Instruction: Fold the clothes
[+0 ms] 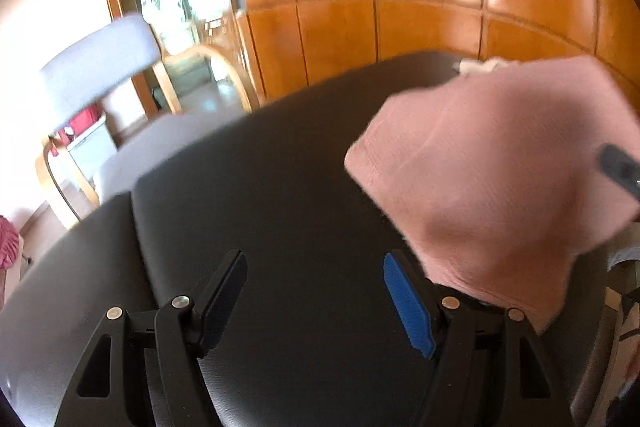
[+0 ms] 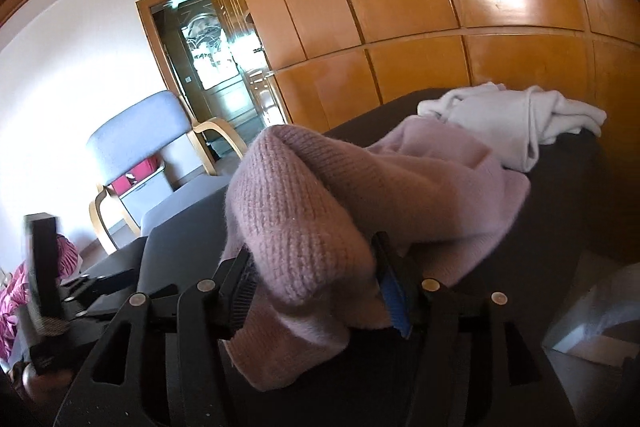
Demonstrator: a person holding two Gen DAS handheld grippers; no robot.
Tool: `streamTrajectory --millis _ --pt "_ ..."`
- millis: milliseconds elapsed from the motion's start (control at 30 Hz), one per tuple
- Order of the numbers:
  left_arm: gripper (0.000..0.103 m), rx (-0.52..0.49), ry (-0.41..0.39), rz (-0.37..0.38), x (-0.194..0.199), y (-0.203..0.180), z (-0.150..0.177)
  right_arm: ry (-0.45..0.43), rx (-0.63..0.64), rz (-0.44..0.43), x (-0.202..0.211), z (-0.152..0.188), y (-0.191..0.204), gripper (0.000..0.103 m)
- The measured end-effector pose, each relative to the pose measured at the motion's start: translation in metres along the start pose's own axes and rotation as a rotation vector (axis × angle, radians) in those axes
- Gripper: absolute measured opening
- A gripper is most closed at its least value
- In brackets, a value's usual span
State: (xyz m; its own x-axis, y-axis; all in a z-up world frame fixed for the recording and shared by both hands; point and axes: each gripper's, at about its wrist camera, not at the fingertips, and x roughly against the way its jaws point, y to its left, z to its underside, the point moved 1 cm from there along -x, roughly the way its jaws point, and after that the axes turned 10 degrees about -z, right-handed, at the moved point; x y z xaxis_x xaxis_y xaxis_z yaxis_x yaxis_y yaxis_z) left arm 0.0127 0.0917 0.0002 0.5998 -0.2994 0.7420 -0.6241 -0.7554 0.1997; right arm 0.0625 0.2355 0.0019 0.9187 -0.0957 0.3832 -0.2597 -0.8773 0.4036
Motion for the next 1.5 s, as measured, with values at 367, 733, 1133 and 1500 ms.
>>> streamTrajectory --millis 367,733,1133,1500 --pt "0.073 0.221 0.091 0.225 -0.028 0.017 0.007 0.034 0.032 -0.007 -0.002 0.013 -0.012 0.065" --pt "0.072 0.285 0.071 0.428 -0.028 0.016 -0.004 0.039 0.043 -0.025 -0.006 0.02 -0.014 0.065" --pt "0.063 0.207 0.063 0.507 -0.014 -0.004 -0.011 0.058 0.056 -0.035 -0.011 0.025 -0.017 0.065" --pt "0.01 0.23 -0.214 0.38 0.076 0.048 -0.044 -0.086 0.087 -0.041 0.02 0.018 -0.015 0.065"
